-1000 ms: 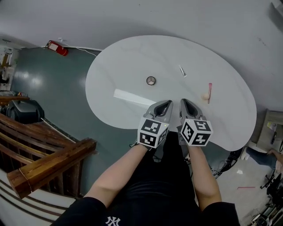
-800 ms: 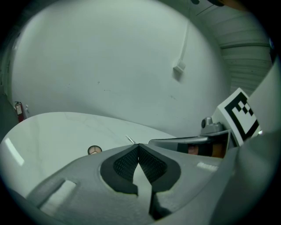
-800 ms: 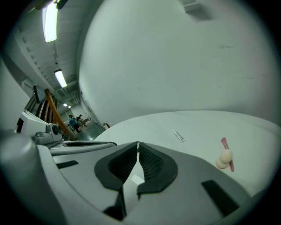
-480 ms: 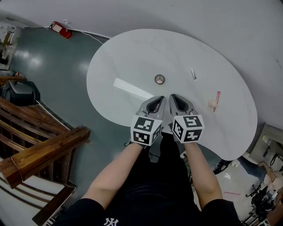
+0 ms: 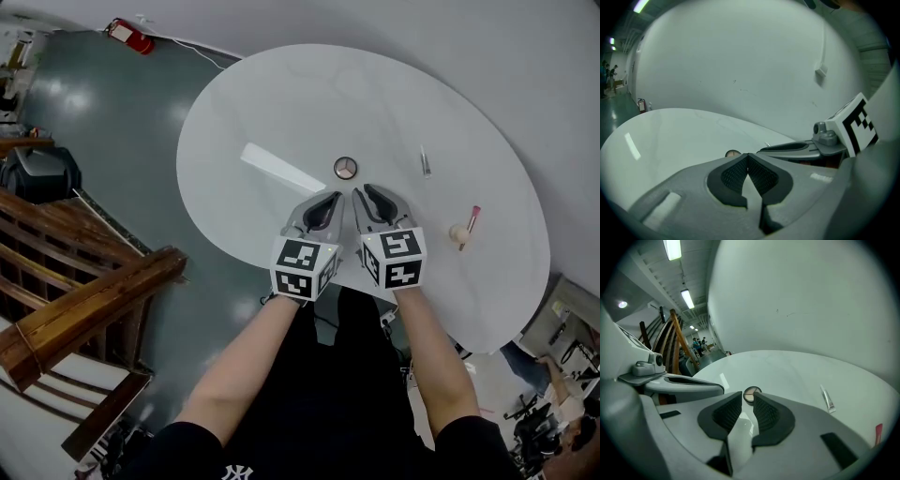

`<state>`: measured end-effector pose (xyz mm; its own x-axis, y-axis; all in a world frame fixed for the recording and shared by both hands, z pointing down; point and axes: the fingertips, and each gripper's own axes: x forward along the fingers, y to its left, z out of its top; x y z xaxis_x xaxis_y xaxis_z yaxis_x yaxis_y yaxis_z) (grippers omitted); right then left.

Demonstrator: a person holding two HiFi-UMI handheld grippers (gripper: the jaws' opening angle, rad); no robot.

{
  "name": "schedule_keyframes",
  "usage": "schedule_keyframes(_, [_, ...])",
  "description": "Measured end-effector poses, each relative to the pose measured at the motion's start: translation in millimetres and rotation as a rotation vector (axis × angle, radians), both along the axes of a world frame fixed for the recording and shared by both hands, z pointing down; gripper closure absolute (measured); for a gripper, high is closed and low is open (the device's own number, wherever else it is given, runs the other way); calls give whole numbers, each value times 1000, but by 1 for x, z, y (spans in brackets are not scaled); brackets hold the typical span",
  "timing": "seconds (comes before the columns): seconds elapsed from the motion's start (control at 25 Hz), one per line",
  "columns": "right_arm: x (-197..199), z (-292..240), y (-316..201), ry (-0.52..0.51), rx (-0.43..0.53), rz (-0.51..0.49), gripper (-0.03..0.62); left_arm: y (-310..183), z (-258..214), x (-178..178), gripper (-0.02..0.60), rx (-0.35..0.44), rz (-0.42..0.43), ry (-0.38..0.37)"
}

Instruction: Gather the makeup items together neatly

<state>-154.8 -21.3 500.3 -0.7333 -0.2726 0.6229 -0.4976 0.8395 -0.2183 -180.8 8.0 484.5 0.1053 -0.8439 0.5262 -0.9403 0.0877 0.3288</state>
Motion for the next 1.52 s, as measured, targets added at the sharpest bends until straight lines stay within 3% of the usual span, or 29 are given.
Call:
schedule_keyframes(0.64, [-23, 57, -14, 155, 7, -87, 367, -3, 36, -23, 572, -64, -67, 16])
schedule_keyframes(1.28, [-43, 66, -21, 254, 41, -93, 372, 7, 34, -33, 572, -65, -81, 20])
schedule_keyframes(1.52, [-39, 58, -22, 205, 35, -59, 376, 8, 32, -31, 572, -61, -72, 21])
